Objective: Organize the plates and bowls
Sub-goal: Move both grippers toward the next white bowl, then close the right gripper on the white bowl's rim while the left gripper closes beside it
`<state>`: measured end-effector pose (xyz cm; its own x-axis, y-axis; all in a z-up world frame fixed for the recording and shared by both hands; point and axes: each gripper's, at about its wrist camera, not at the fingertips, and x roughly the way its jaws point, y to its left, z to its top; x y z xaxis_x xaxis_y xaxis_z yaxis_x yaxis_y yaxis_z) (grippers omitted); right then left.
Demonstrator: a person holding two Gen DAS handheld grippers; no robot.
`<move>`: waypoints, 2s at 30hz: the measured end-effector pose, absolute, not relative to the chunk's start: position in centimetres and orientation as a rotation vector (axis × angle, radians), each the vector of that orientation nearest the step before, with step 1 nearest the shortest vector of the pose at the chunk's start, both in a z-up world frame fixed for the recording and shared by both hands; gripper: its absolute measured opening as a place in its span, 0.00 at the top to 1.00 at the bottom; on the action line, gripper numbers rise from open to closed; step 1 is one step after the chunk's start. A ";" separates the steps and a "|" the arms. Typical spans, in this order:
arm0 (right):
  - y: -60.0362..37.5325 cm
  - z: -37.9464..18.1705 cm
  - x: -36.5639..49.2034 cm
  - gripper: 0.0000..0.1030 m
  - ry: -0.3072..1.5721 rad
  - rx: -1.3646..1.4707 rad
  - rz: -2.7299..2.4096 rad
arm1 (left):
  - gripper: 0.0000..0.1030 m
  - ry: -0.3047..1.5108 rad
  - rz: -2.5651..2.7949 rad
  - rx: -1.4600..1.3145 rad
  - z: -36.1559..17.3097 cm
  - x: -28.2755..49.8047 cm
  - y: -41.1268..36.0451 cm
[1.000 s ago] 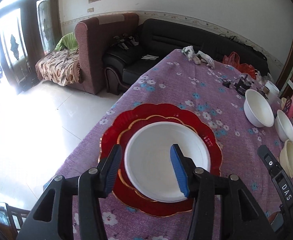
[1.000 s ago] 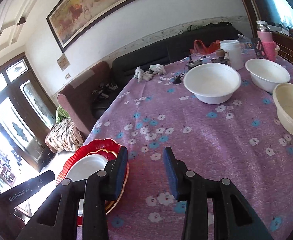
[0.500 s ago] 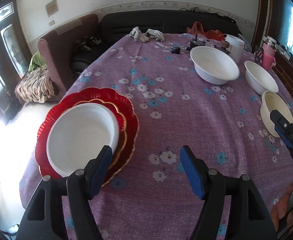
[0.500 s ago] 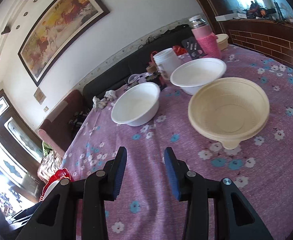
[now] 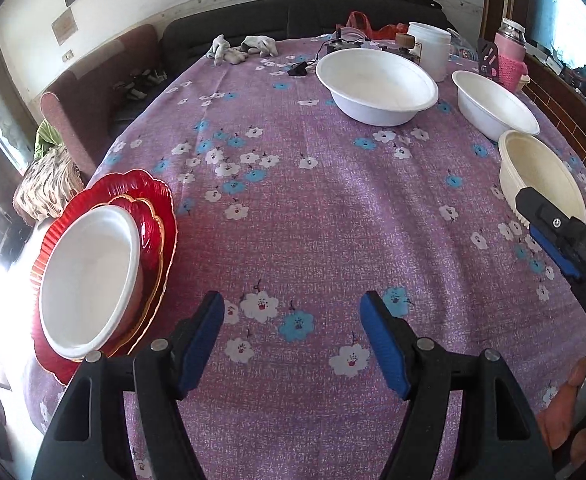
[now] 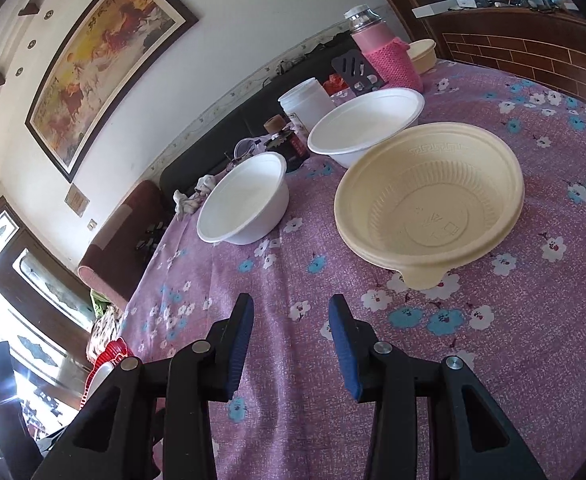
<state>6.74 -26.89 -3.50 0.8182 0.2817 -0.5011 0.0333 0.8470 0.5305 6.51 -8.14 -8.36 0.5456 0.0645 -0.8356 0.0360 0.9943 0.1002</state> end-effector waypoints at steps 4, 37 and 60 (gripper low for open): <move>-26.7 -2.6 7.8 0.59 0.621 0.552 0.165 | 0.32 0.997 0.024 0.094 -8.2 7.9 -8.0; -25.1 -2.4 22.6 0.51 0.729 0.629 0.039 | 0.32 1.074 0.064 0.005 -11.4 17.5 -6.1; -24.0 -5.9 27.8 0.57 0.815 0.675 -0.030 | 0.32 1.045 0.033 -0.004 -11.7 17.7 -5.7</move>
<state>27.85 -23.98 -5.90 0.6975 0.2252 -0.6803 0.2754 0.7922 0.5446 17.68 -5.71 -11.74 0.5011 0.0253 -0.8650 -0.0291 0.9995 0.0124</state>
